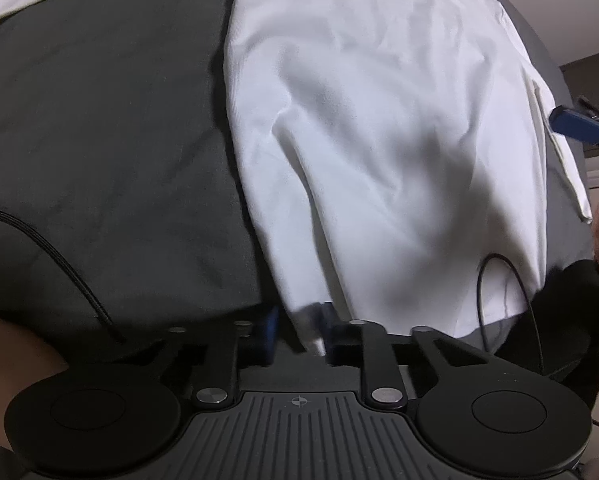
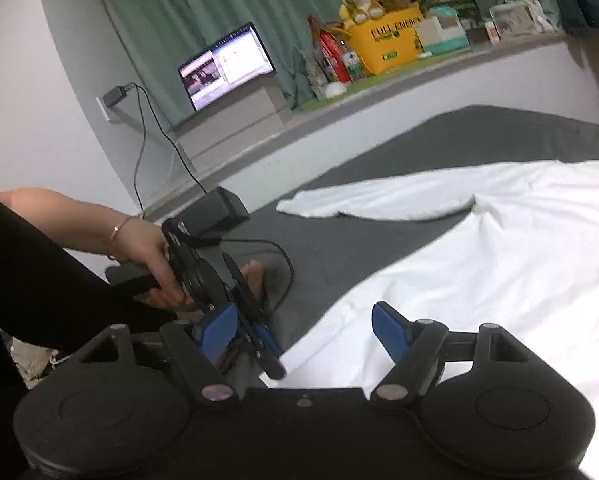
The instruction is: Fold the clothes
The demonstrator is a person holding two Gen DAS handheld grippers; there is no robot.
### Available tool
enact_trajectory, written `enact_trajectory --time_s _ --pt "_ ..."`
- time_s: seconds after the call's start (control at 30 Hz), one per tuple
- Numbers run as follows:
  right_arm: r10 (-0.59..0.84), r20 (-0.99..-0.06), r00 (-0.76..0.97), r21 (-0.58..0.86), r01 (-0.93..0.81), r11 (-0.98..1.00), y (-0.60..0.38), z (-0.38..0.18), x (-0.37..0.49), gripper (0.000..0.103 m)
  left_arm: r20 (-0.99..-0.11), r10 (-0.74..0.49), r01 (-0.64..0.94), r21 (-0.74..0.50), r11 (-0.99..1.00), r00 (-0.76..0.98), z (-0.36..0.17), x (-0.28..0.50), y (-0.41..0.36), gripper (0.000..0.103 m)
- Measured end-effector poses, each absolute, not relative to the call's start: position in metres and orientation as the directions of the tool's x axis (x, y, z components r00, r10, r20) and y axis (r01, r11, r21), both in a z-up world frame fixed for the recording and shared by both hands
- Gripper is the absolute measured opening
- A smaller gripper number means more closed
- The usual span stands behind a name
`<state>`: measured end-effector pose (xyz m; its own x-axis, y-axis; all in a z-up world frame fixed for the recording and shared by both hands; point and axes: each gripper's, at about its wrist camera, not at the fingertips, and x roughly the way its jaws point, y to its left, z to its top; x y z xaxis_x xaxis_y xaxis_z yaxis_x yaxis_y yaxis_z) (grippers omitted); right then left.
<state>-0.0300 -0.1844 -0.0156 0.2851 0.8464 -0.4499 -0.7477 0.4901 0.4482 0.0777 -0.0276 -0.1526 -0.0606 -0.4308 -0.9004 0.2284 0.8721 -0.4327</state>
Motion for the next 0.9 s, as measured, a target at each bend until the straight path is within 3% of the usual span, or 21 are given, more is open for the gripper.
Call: enact_trajectory --time_s 0.07,0.13,0.37,0.6,0.73,0.9 --pt "0.844 -0.457 0.28 0.457 -0.741 0.493 -0.185 -0.02 -0.029 0.075 -0.888 -0.456 0.236 -0.456 0.858 -0.06 -0.15 0.075 -0.025 0.002" --pt "0.842 -0.465 0.274 0.465 -0.733 0.495 -0.186 -0.024 -0.029 0.075 -0.885 -0.462 0.261 -0.459 0.849 -0.051 -0.149 0.074 -0.032 0.002" --pt "0.834 -0.495 0.245 0.464 -0.737 0.492 -0.181 -0.031 -0.03 0.077 -0.941 -0.305 0.287 -0.335 0.897 -0.147 -0.149 0.073 -0.012 0.001" --pt "0.781 -0.617 0.096 0.44 -0.781 0.443 -0.151 -0.052 -0.042 0.077 -0.953 -0.238 0.327 -0.289 0.9 -0.187 -0.152 0.083 -0.002 0.001" --pt "0.697 -0.714 0.068 0.34 -0.837 0.429 -0.119 -0.068 -0.067 0.077 -0.953 -0.224 0.348 -0.285 0.893 -0.204 -0.156 0.082 -0.008 0.001" --pt "0.585 -0.791 0.178 0.118 -0.894 0.432 -0.077 -0.077 -0.104 0.076 -0.959 -0.21 0.367 -0.268 0.891 -0.191 -0.16 0.076 -0.011 0.001"
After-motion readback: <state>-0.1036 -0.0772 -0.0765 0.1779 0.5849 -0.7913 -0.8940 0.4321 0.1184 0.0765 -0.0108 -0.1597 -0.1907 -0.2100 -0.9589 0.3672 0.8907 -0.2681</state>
